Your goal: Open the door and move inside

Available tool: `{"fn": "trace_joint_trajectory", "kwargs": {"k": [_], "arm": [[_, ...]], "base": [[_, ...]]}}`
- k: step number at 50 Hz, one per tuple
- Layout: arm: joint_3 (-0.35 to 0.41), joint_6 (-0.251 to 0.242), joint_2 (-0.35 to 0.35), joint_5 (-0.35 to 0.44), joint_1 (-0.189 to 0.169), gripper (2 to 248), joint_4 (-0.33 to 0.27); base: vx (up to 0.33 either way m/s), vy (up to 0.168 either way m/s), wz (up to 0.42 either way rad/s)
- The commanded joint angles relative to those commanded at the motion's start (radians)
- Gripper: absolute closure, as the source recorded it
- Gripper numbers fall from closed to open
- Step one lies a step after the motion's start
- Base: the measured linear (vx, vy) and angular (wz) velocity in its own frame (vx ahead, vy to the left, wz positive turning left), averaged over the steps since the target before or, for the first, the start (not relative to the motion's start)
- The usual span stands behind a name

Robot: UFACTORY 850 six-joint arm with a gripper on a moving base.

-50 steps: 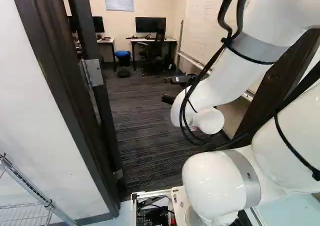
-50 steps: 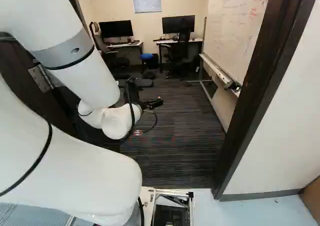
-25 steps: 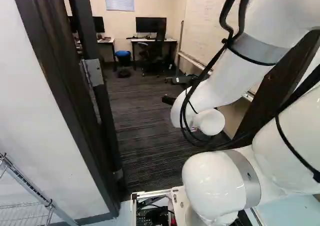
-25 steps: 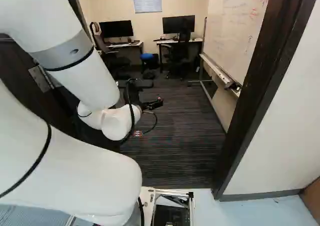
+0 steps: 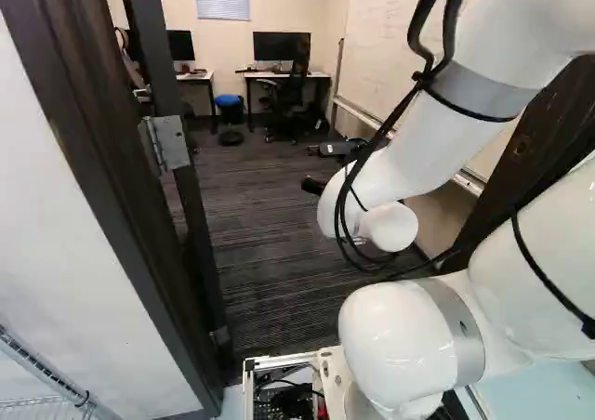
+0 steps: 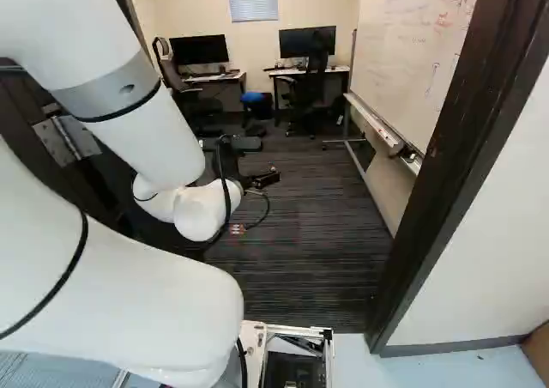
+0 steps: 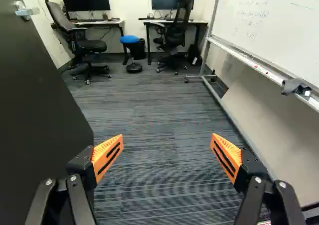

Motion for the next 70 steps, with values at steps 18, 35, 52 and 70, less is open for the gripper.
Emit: {"fn": "trace_joint_trajectory", "kwargs": {"k": [18,35,52,70], "arm": [[0.000,0.000,0.000,0.000,0.000,3,0.000],[0.000,0.000,0.000,0.000,0.000,3,0.000],[0.000,0.000,0.000,0.000,0.000,3,0.000],[0.000,0.000,0.000,0.000,0.000,3,0.000]], "base": [[0.156,0.003,-0.009],[0.159,0.003,-0.008],[0.148,-0.032,0.011],[0.161,-0.067,-0.017]]}}
